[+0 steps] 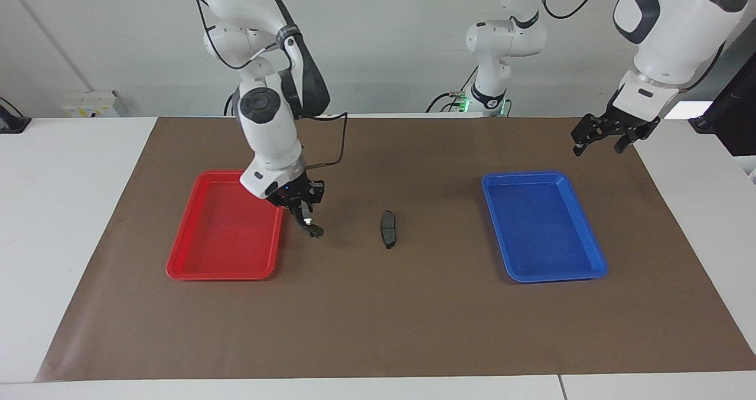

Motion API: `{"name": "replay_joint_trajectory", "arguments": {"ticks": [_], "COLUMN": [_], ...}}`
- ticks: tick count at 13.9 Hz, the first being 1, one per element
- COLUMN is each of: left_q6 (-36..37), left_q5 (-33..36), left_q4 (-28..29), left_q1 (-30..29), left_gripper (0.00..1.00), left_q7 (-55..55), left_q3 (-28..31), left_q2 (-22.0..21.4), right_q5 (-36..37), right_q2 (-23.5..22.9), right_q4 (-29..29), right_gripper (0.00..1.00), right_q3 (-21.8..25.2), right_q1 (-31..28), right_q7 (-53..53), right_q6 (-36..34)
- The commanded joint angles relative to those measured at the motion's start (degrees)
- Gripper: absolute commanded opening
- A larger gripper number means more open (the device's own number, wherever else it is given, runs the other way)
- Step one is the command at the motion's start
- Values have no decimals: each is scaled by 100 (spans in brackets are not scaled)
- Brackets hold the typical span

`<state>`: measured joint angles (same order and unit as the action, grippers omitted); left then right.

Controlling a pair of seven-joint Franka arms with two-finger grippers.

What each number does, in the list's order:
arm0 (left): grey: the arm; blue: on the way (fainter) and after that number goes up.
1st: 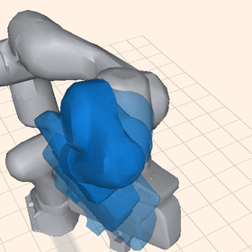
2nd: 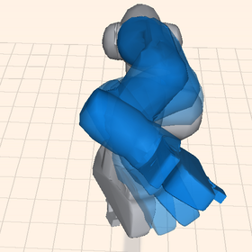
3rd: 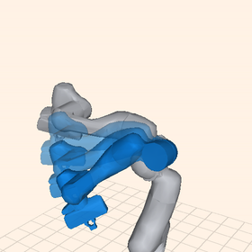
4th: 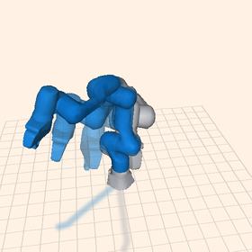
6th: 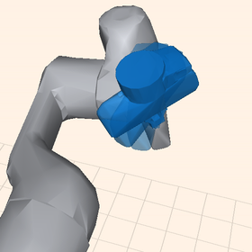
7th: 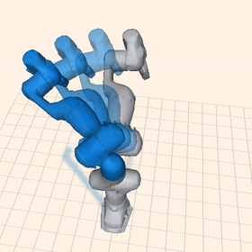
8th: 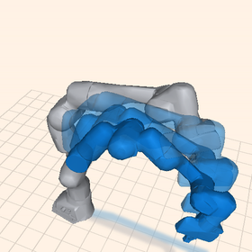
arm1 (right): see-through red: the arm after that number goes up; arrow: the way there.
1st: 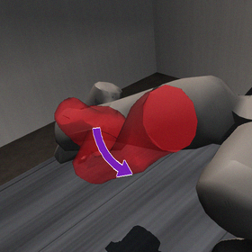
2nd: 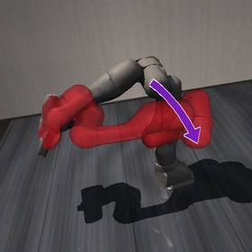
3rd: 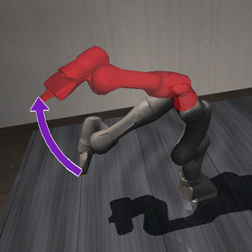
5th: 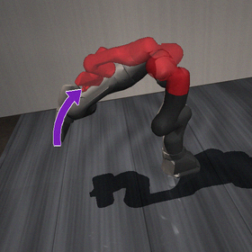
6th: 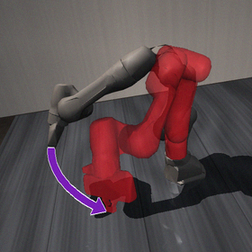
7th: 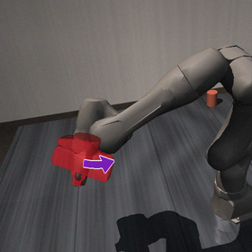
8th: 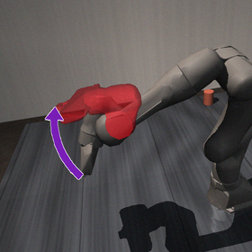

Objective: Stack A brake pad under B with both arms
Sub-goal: 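Carry the curved pad onto the flat pad while the left gripper withdraws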

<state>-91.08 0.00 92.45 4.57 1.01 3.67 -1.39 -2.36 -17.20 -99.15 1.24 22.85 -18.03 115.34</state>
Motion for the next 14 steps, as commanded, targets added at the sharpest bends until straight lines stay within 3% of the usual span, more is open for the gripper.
{"name": "replay_joint_trajectory", "arguments": {"ticks": [1,9,14], "left_q6": [494,679,662], "left_q5": [-88,-79,-79], "left_q4": [-263,-43,-42], "left_q1": [-175,-176,-176], "left_gripper": [100,100,100], "left_q7": [372,435,435], "left_q3": [-42,-60,-60], "left_q2": [105,-28,-28], "right_q5": [112,165,279], "right_q2": [-959,-1294,-1452], "right_q4": [1239,986,924], "right_gripper": [0,0,0], "right_q3": [17,17,17], "right_q1": [201,1019,1196], "right_q7": [-419,-2036,-2135], "right_q6": [-364,532,849]}}
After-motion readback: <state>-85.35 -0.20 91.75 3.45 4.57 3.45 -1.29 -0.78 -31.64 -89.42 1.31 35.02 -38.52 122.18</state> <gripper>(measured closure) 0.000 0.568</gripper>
